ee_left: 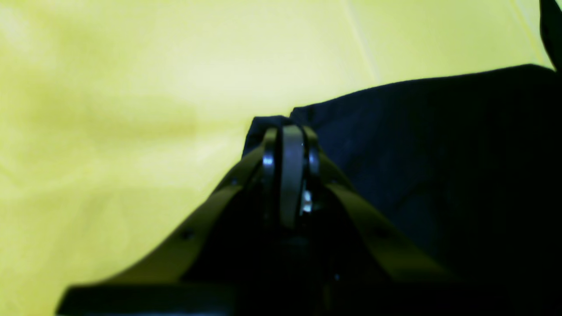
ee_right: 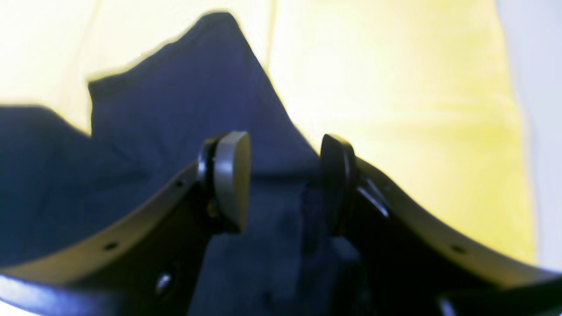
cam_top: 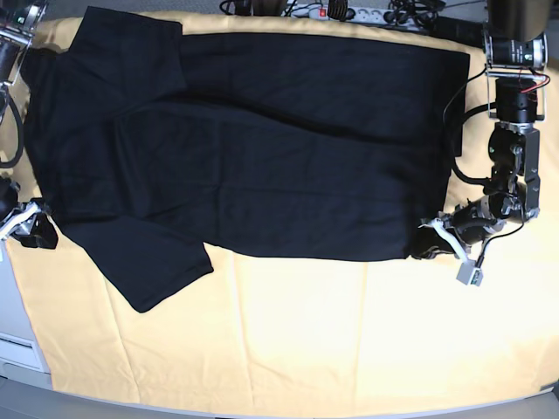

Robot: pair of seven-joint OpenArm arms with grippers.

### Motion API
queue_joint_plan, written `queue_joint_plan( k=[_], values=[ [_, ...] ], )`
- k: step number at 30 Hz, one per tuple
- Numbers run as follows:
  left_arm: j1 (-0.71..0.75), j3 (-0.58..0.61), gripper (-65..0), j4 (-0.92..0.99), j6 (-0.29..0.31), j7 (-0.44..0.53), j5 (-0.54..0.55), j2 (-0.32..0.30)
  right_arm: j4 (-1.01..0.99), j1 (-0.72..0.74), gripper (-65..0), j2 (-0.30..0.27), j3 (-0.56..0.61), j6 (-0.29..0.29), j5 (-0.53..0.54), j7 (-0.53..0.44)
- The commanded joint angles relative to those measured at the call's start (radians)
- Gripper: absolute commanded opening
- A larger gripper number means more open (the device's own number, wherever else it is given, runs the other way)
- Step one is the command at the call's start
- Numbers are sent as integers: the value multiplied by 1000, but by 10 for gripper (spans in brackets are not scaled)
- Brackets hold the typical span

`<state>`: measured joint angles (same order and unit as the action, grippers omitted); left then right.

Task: Fold the T-shirt properly
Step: 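Move the right gripper to the opposite hem corner and grasp it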

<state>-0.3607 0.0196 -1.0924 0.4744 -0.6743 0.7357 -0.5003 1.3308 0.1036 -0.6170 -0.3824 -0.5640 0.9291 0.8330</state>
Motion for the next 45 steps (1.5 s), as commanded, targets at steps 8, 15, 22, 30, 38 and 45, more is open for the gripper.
queue_joint_plan(
  k=[8, 15, 22, 30, 38, 45],
  values=[
    [-27, -7, -650, -16, 5, 19, 13, -18, -452, 311, -362, -25, 79, -89, 173, 78],
    [-27, -7, -650, -16, 5, 19, 17, -17, -651, 376, -362, 13, 87, -106, 170, 100],
    [-27, -7, -650, -16, 5, 19, 15, -18, -655, 376, -363, 60, 87, -134, 167, 166],
    [-29, -7, -650, -16, 25, 23, 19, -17, -652, 379, -650, 45, 87, -134, 167, 124],
    [-67, -10, -650, -16, 53, 27, 42, -38, -610, 393, -650, 31, 87, -134, 233, 175],
    [-111, -10, -650, -20, 224, 22, 152, -71, -483, 378, -650, 26, 90, -134, 302, 272]
  ],
)
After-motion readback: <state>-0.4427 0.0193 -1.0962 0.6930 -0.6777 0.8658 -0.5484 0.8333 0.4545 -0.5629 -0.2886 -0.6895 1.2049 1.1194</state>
